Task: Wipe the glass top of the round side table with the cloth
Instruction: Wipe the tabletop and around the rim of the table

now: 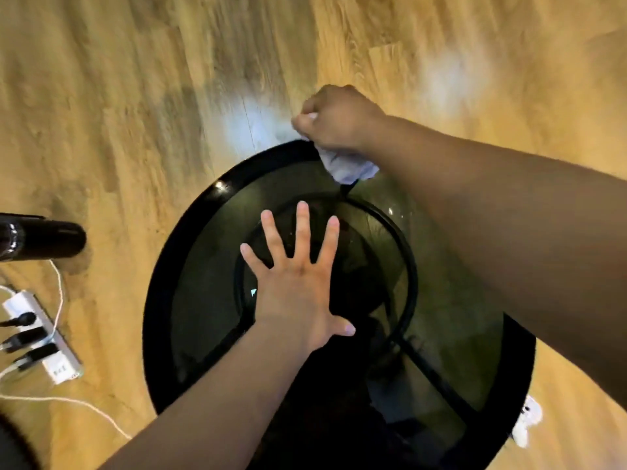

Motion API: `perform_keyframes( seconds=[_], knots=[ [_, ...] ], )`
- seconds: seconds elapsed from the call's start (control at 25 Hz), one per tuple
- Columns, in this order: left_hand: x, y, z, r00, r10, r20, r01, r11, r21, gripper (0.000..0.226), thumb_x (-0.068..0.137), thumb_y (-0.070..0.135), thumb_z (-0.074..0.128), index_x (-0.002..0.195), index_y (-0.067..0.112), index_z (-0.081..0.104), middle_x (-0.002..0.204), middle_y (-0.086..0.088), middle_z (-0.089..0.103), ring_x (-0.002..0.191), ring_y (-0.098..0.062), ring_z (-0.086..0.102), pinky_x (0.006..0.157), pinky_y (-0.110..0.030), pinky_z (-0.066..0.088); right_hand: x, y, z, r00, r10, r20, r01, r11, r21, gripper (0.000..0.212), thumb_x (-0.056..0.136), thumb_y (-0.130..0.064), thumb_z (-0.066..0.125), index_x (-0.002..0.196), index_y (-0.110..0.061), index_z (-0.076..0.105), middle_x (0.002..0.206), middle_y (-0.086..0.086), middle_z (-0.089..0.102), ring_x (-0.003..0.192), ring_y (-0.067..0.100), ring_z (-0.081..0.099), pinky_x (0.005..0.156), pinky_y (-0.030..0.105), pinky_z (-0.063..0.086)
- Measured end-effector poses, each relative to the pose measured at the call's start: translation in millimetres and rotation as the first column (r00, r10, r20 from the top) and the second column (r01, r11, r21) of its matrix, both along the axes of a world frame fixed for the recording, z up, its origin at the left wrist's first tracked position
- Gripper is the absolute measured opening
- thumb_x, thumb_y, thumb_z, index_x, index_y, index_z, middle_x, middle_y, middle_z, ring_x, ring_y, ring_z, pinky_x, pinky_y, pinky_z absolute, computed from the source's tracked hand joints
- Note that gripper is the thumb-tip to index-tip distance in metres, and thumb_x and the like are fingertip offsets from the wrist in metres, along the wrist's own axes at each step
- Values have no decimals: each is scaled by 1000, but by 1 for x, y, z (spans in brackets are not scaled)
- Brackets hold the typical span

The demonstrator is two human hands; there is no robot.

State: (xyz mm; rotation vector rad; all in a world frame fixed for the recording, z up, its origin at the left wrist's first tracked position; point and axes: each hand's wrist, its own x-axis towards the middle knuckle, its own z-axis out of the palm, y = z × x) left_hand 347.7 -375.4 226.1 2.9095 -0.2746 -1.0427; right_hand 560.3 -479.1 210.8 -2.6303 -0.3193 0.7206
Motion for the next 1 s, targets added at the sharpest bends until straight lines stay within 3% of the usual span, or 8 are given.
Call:
perform_keyframes(
  seconds=[0.12,0.28,0.4,0.52,0.68,0.8,0.92,1.0],
  knots=[
    [1,-1,-2,1000,-2,-15,2,1000,10,149,51,82,68,137,32,-43,145,-12,-52,131,-56,-38,107,-78,5,-20,-101,3,975,-222,-28,222,975,3,37,93,-37,49,75,-6,61,76,16,57,75,28,51,61,33,34],
    [6,-7,0,999,8,-37,-7,1000,13,152,49,80,71,137,30,-42,145,-16,-51,130,-59,-36,106,-79,7,-100,-188,23,925,-375,-62,369,926,-80,42,100,-36,44,85,-1,61,80,23,59,74,28,51,57,35,32],
    [8,-10,-1,999,11,-42,-11,1000,14,153,48,78,74,138,31,-40,141,-15,-54,130,-59,-37,104,-78,6,-77,-160,20,953,-301,39,300,953,29,31,101,-36,45,105,-15,68,105,14,71,99,31,62,75,30,39],
    [8,-6,-2,999,22,-29,-21,1000,3,152,45,78,75,138,34,-38,143,-10,-53,131,-56,-37,104,-78,5,-28,-86,7,995,-83,52,78,993,90,33,97,-42,50,118,-23,67,122,5,68,113,27,60,83,27,40],
    [8,-4,-1,999,22,-26,-21,1000,15,150,45,74,78,140,40,-32,148,-3,-49,134,-51,-37,107,-75,4,-47,-127,-4,964,-264,-7,262,950,167,30,94,-50,51,98,-25,67,96,3,65,88,20,59,67,26,39],
    [9,-2,0,1000,28,-15,-27,1000,14,148,44,78,75,142,42,-30,152,-2,-44,138,-49,-33,110,-73,5,-156,-206,5,785,-619,-40,618,776,129,40,88,-64,51,79,-28,65,65,-9,60,68,12,58,65,28,44],
    [0,8,-6,996,-23,84,25,1000,-19,146,40,91,61,143,42,-29,156,-3,-37,141,-48,-26,111,-72,9,-287,-236,13,783,-612,110,617,787,-14,32,97,-56,42,75,-40,57,66,-12,57,72,13,55,65,32,40],
    [-4,12,-14,990,-34,135,38,999,-29,144,38,95,54,143,42,-30,157,-3,-34,142,-48,-24,111,-70,9,-282,-240,11,792,-578,198,590,808,0,25,100,-47,43,87,-35,60,73,-11,62,76,14,57,68,32,40]
  ],
)
